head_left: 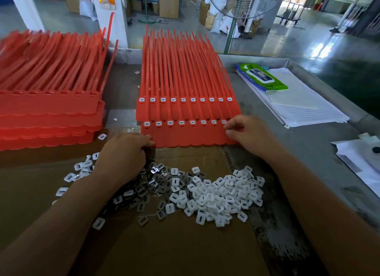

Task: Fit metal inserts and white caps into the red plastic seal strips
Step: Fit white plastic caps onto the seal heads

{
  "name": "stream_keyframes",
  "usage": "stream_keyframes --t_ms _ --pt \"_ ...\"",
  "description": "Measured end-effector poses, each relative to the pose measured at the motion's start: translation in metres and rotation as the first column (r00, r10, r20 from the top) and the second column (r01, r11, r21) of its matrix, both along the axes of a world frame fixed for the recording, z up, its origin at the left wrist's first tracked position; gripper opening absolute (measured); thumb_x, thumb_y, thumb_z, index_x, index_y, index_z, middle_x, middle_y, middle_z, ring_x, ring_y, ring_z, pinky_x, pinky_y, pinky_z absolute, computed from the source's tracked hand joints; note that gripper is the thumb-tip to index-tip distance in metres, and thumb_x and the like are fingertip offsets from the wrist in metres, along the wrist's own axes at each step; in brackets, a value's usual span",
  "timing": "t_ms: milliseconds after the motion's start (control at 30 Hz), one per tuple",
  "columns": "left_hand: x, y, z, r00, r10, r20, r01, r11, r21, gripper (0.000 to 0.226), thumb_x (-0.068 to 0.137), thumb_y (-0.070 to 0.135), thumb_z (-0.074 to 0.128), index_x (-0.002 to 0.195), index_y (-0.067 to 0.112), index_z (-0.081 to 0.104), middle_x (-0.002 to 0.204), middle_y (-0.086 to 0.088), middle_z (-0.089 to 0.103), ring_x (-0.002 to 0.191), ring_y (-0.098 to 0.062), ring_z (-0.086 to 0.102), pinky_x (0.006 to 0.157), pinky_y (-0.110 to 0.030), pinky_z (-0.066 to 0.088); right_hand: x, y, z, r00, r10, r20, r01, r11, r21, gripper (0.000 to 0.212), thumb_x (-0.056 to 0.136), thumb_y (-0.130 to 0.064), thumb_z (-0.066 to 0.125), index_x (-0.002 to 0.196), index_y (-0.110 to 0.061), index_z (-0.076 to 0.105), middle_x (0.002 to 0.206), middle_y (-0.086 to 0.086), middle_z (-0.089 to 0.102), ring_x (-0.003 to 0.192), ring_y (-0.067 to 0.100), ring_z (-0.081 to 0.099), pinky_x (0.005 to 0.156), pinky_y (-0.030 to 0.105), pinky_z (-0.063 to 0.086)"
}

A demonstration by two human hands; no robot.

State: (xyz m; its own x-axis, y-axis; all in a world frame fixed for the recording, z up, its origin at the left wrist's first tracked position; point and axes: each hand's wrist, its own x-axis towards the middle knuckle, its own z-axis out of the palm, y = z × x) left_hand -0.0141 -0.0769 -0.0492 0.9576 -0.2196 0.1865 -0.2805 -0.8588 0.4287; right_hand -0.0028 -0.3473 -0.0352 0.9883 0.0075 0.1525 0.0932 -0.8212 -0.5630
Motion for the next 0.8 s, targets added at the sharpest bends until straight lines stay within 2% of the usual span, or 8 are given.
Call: stream_keyframes --t_ms 100,233,333,400,533,600,700,800 --pt "0.0 0.0 0.0 1.0 -0.002 0.008 0.002 1.0 0.007 0.04 0.078 -0.005 0.048 0.108 0.015 0.066 0.124 0.002 0.057 0.119 -0.017 0.049 0.102 -0.031 0.033 -0.018 0.001 0.004 0.997 0.069 -0.024 -0.069 0.998 -0.012 0.026 0.081 -0.017 0.066 0.072 -0.039 0.055 0.079 -0.025 0.053 0.076 -0.008 0.05 0.069 0.01 0.034" --pt "0.0 0.001 0.0 1.0 -0.002 0.006 0.002 1.0 0.014 0.041 0.078 -0.003 0.048 0.108 0.016 0.066 0.125 0.003 0.057 0.119 -0.017 0.049 0.1 -0.03 0.034 -0.04 0.0 0.009 0.986 0.138 -0.095 -0.137 0.99 0.024 0.026 0.076 -0.019 0.07 0.067 -0.04 0.057 0.068 -0.021 0.063 0.067 -0.008 0.057 0.064 0.014 0.042" --pt "0.0 0.001 -0.001 1.0 -0.006 0.003 0.006 1.0 0.015 0.041 0.078 -0.003 0.048 0.109 0.017 0.066 0.125 0.003 0.057 0.119 -0.017 0.049 0.101 -0.031 0.034 -0.054 -0.002 0.014 0.973 0.193 -0.125 -0.192 0.981 0.021 0.025 0.072 -0.022 0.073 0.068 -0.042 0.059 0.079 -0.03 0.062 0.072 -0.007 0.058 0.067 0.016 0.046" --pt "0.0 0.001 -0.001 1.0 -0.004 0.0 0.004 1.0 0.015 0.04 0.078 -0.003 0.048 0.108 0.016 0.066 0.125 0.003 0.057 0.119 -0.017 0.049 0.101 -0.032 0.034 -0.063 -0.003 0.016 0.96 0.239 -0.147 -0.238 0.971 0.027 0.027 0.069 -0.023 0.075 0.069 -0.046 0.061 0.084 -0.031 0.062 0.076 -0.008 0.059 0.067 0.011 0.046" --pt "0.0 0.0 -0.001 1.0 0.005 0.002 -0.005 1.0 0.019 0.04 0.079 -0.003 0.047 0.108 0.017 0.066 0.125 0.003 0.057 0.119 -0.017 0.049 0.101 -0.033 0.034 -0.078 -0.004 0.02 0.934 0.309 -0.177 -0.317 0.948 -0.021 0.042 0.065 -0.03 0.078 0.079 -0.063 0.056 0.09 -0.04 0.054 0.085 -0.011 0.054 0.068 0.006 0.041" --pt "0.0 0.001 -0.001 1.0 0.002 0.006 -0.002 1.0 0.022 0.04 0.078 -0.003 0.047 0.108 0.017 0.066 0.125 0.003 0.057 0.118 -0.018 0.05 0.1 -0.032 0.035 -0.083 -0.004 0.02 0.923 0.33 -0.197 -0.345 0.937 -0.047 0.04 0.064 -0.034 0.079 0.079 -0.063 0.056 0.094 -0.038 0.053 0.087 -0.009 0.052 0.069 0.008 0.041" --pt "0.001 0.001 -0.002 1.0 0.002 0.007 -0.002 1.0 0.016 0.041 0.078 -0.004 0.048 0.107 0.017 0.066 0.124 0.003 0.058 0.117 -0.017 0.05 0.1 -0.032 0.035 -0.088 -0.004 0.02 0.91 0.348 -0.226 -0.375 0.922 -0.093 0.042 0.063 -0.03 0.081 0.078 -0.058 0.055 0.094 -0.026 0.055 0.089 -0.01 0.051 0.071 0.007 0.039" --pt "0.001 0.001 -0.002 1.0 0.003 0.003 -0.003 1.0 0.012 0.041 0.078 -0.004 0.048 0.108 0.017 0.066 0.124 0.004 0.057 0.118 -0.017 0.049 0.101 -0.032 0.035 -0.091 -0.001 0.019 0.894 0.343 -0.289 -0.391 0.911 -0.131 0.042 0.066 -0.031 0.079 0.083 -0.057 0.051 0.098 -0.025 0.05 0.091 -0.012 0.047 0.068 0.008 0.037"
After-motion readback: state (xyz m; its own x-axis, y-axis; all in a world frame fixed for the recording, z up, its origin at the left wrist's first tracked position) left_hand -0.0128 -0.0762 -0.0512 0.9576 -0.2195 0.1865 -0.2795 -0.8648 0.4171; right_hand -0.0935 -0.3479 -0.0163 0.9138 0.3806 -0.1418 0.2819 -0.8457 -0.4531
